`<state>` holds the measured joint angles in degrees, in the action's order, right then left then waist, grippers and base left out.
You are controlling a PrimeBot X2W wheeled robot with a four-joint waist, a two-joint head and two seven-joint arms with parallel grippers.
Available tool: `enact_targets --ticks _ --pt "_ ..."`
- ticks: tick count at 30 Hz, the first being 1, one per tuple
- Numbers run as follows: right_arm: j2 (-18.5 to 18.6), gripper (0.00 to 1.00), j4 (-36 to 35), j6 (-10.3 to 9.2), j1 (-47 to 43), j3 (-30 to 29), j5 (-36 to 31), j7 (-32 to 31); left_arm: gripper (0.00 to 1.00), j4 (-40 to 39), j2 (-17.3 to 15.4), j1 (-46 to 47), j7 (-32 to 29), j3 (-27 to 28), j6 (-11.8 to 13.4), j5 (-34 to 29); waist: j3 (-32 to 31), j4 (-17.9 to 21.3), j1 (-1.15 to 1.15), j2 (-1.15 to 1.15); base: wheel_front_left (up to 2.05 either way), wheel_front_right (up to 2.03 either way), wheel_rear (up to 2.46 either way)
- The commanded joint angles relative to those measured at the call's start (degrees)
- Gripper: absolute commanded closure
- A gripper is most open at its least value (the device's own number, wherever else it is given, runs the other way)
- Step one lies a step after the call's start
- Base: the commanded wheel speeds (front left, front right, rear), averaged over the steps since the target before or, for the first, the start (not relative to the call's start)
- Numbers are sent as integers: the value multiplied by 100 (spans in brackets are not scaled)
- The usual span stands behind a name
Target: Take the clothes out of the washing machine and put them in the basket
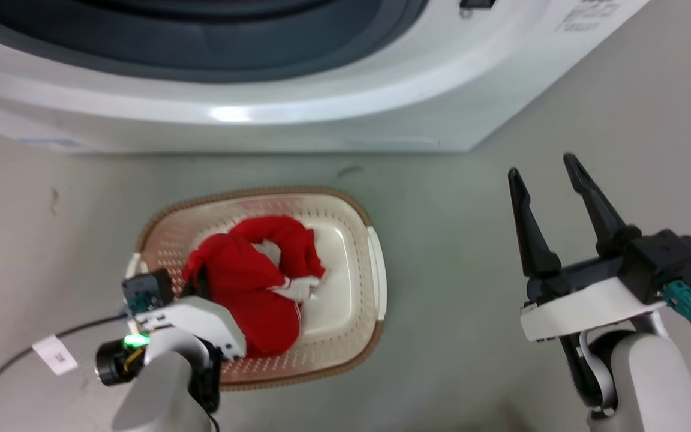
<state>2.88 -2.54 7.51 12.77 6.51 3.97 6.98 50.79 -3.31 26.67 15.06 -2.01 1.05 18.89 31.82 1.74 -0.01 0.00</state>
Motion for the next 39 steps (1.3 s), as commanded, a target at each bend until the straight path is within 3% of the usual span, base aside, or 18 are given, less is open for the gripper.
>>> enact_targets --ticks 1,12,15,27,39 --pt "-2 0 21 -4 152 34 -20 43 100 175 -78 205 13 67 6 -9 534 174 1 0 0 0 0" --pt "-2 0 350 -4 505 191 98 316 100 1444 -294 991 14 432 -55 89 1202 489 1 0 0 0 0" --pt "-2 0 527 -4 562 188 153 383 0 1546 -360 1034 14 482 -50 59 1106 519 1 0 0 0 0" --pt "0 0 1198 -4 230 15 -33 592 0 901 -113 63 15 614 -268 -103 -610 299 1 0 0 0 0" --pt "-1 0 1105 -4 -449 -370 -179 473 0 -1070 45 -1166 15 587 -347 -253 -2030 10 1 0 0 0 0"
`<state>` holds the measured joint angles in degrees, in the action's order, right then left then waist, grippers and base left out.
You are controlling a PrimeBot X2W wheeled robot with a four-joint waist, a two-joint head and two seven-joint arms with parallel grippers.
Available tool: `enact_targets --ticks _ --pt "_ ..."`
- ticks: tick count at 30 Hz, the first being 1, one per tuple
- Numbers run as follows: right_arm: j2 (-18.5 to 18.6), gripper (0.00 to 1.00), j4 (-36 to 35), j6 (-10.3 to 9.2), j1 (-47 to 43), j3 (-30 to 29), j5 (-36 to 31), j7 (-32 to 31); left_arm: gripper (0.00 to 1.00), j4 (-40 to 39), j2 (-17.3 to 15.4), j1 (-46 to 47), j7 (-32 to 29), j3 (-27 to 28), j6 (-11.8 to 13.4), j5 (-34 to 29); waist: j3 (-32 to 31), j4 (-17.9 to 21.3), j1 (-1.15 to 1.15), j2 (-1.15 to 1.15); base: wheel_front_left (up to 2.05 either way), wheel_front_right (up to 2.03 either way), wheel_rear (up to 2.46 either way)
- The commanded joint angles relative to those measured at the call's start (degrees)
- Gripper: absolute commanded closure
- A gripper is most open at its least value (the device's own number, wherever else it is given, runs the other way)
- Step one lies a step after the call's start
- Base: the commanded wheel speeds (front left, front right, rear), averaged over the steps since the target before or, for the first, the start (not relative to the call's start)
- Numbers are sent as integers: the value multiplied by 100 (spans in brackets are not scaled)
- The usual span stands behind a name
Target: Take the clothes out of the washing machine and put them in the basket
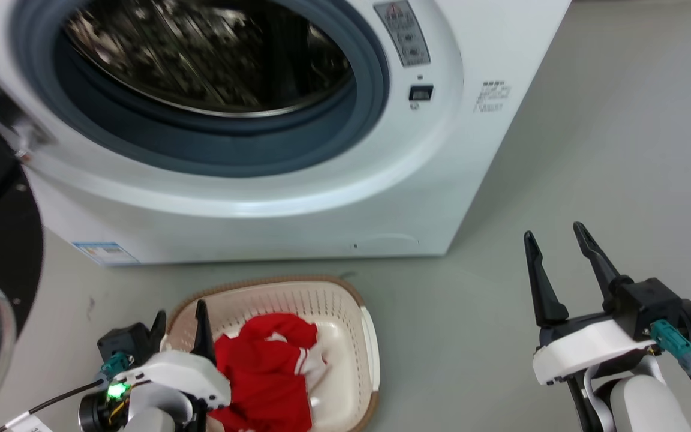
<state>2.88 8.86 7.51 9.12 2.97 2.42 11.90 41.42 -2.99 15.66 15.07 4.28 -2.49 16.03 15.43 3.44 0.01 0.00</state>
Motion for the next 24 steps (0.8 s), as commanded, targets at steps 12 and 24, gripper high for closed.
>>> enact_targets --ticks 12,24 --pt "0 0 -533 -4 -542 -72 -168 -205 0 -2596 13 -606 14 -651 405 -475 -1187 -262 -1 0 0 0 0" --pt "-1 0 -690 -4 -1033 -98 -46 -325 0 -3271 -31 -1322 14 -760 368 -1069 -1642 -223 -1 0 0 0 0"
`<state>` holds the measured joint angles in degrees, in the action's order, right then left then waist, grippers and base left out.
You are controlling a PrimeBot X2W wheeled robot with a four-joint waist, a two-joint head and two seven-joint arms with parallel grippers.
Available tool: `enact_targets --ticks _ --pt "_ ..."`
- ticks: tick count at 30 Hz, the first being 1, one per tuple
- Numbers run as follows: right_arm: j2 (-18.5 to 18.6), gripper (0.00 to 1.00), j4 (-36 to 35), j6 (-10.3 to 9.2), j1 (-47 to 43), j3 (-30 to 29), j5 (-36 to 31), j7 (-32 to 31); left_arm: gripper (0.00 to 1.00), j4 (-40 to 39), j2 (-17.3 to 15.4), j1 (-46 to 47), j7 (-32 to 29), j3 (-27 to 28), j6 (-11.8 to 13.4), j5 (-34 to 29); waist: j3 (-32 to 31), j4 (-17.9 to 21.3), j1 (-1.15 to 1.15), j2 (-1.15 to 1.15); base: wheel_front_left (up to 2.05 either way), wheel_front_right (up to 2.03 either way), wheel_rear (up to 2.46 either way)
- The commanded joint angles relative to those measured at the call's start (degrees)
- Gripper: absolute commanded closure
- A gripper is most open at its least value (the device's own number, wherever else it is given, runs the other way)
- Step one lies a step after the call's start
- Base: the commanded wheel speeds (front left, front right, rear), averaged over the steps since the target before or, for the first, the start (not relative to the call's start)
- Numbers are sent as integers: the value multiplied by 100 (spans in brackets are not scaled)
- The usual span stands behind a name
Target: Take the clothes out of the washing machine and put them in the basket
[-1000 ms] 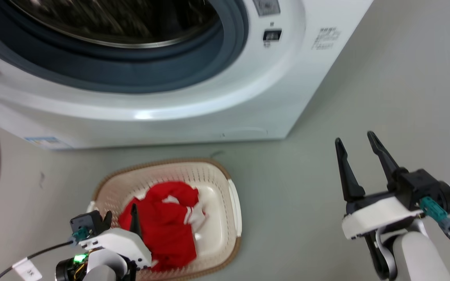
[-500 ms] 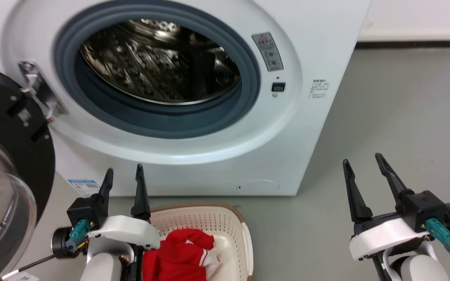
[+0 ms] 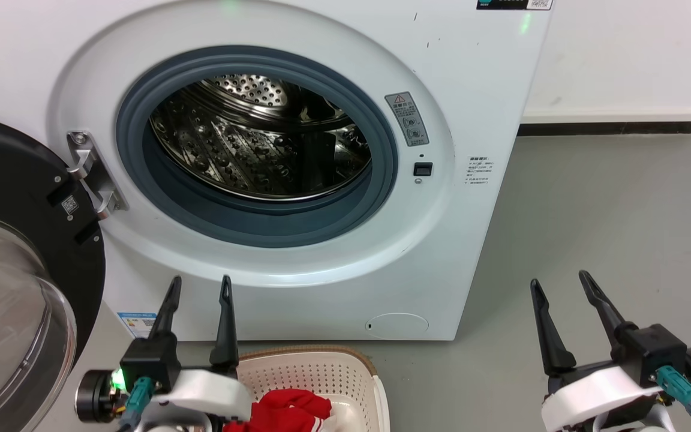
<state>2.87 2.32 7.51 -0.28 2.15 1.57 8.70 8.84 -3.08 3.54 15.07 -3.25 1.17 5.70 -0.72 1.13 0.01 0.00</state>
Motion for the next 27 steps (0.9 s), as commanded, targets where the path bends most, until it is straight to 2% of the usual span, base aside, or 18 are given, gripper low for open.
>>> enact_targets --ticks 1,18,19,21,22,27 --pt "0 0 -39 -4 -120 -28 53 -5 0 -26 -23 -135 14 -12 -1 -37 -40 8 -1 0 0 0 0" --pt "0 0 -27 -4 -271 -9 124 -82 0 231 -72 -158 14 -87 -73 39 -158 0 -1 0 0 0 0" --pt "0 100 -24 0 -213 -12 101 -73 100 225 -47 -193 0 -76 -75 54 -159 0 -1 0 0 0 0" --pt "-1 100 58 1 -246 -2 113 -71 100 321 -32 -220 -11 -68 -76 70 -161 0 -1 0 0 0 0" --pt "2 100 82 1 -273 9 418 -80 100 424 -24 -172 -130 19 -103 339 -156 -2 -1 0 0 0 0" --pt "43 100 147 1 -211 -13 971 -142 100 439 -22 -136 -266 87 -147 822 -148 -7 -1 0 0 0 0"
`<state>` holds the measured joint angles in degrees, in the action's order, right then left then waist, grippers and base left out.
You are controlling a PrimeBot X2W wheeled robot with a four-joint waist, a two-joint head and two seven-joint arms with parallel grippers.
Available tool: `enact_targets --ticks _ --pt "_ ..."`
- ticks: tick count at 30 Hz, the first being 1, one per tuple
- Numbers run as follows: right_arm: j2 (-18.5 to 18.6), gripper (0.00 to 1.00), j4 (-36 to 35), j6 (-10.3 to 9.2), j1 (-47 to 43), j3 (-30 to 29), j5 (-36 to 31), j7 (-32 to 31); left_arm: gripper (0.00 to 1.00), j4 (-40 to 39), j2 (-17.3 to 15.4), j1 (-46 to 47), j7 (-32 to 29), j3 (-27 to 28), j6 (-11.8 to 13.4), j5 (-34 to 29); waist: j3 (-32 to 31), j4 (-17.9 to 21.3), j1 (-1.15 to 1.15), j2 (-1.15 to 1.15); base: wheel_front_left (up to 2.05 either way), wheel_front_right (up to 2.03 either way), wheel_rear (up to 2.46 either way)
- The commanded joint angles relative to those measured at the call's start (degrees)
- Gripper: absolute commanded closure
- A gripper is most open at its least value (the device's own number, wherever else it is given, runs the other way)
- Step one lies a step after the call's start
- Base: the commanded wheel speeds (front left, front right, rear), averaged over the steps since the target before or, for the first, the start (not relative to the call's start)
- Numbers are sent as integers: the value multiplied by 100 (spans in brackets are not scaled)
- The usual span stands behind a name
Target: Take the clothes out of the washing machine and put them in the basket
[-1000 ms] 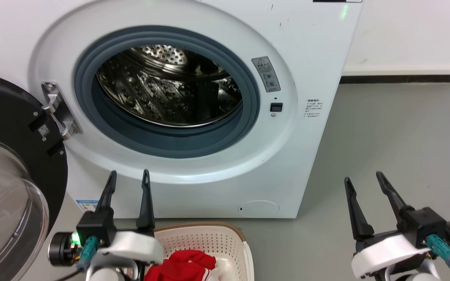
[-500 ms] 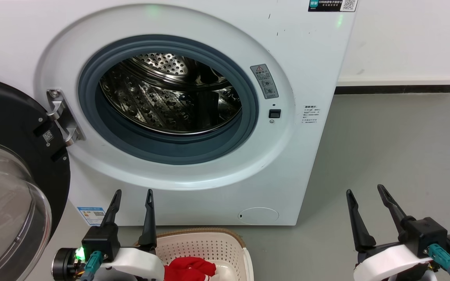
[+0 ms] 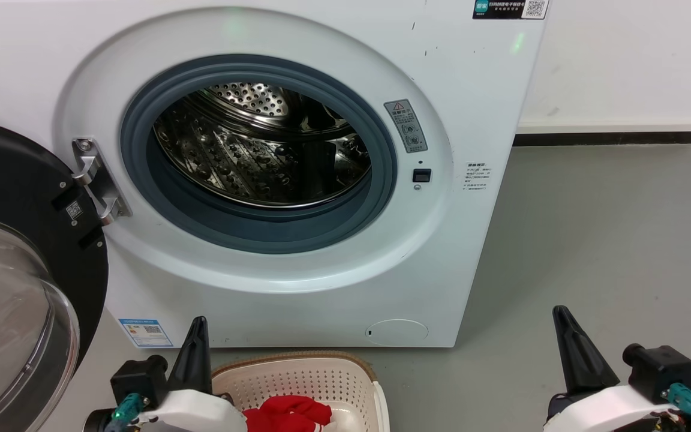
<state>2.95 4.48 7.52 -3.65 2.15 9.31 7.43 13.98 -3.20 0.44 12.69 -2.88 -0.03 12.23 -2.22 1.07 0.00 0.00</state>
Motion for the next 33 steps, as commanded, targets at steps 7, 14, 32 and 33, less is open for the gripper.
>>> enact_targets --ticks 7,14,32,33 --pt "87 100 50 -1 240 -35 1058 -105 100 -105 -6 191 -189 108 -100 952 16 -6 0 0 0 0 0" --pt "122 100 142 -1 323 -61 1838 -188 100 -113 -2 224 -350 179 -164 1668 30 -13 0 0 0 0 0" --pt "177 100 335 -1 496 -151 3555 -398 100 -94 5 330 -743 368 -314 3264 66 -29 0 0 0 0 0" --pt "178 100 344 -2 504 -157 3641 -412 100 -92 5 334 -761 378 -320 3342 68 -30 0 0 0 0 0"
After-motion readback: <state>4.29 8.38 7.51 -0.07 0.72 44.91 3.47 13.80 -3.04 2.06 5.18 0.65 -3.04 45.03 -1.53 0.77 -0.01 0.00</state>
